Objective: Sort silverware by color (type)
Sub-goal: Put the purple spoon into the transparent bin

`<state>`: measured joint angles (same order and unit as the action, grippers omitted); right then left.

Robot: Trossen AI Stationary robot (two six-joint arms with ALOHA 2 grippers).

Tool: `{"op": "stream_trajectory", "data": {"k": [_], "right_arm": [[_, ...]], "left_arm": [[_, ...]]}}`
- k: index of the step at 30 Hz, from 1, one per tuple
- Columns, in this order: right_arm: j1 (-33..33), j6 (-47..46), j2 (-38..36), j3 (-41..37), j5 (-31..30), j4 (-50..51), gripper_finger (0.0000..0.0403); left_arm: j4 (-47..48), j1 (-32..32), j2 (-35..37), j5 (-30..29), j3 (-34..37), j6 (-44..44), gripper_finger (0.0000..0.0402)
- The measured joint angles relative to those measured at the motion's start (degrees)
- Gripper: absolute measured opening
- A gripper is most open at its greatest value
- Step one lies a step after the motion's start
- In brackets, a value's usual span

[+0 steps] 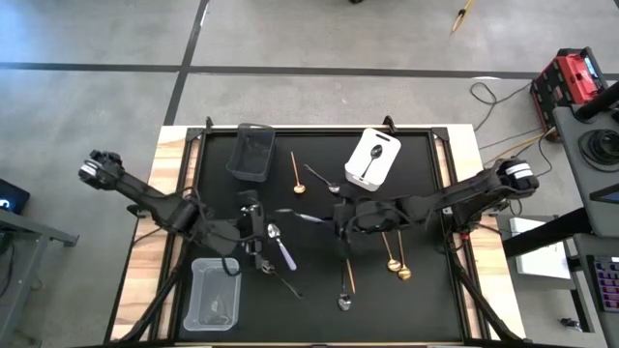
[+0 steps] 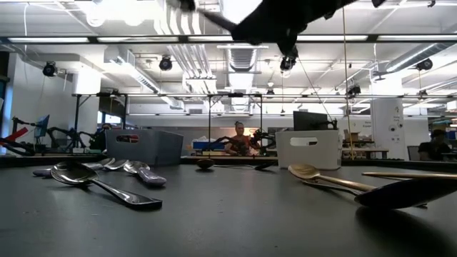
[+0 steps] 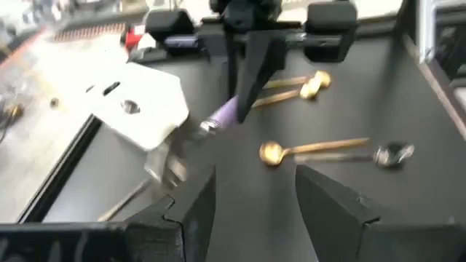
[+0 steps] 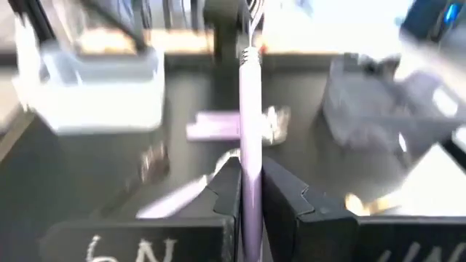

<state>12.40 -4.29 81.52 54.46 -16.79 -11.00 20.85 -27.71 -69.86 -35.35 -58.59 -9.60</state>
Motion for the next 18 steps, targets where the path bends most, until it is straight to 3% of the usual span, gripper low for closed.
{"op": "stream_trajectory", "data": {"k": [7, 13, 18], "right_arm": [[0.09, 8.47, 0.14, -9.78, 0.09, -30.75, 0.0024], [0.73, 15.06, 4.84, -10.91, 1.57, -46.86, 0.0024], [0.78, 16.47, 9.7, -10.65, 3.51, -57.97, 0.0024]], "left_arm": [[-27.7, -0.01, 4.52, -0.11, 13.5, 5.24, 0.017], [-58.91, 1.69, 3.5, -0.01, 23.89, 11.16, 0.017], [-75.78, 3.27, -0.04, 1.54, 28.15, 14.97, 0.017]]}}
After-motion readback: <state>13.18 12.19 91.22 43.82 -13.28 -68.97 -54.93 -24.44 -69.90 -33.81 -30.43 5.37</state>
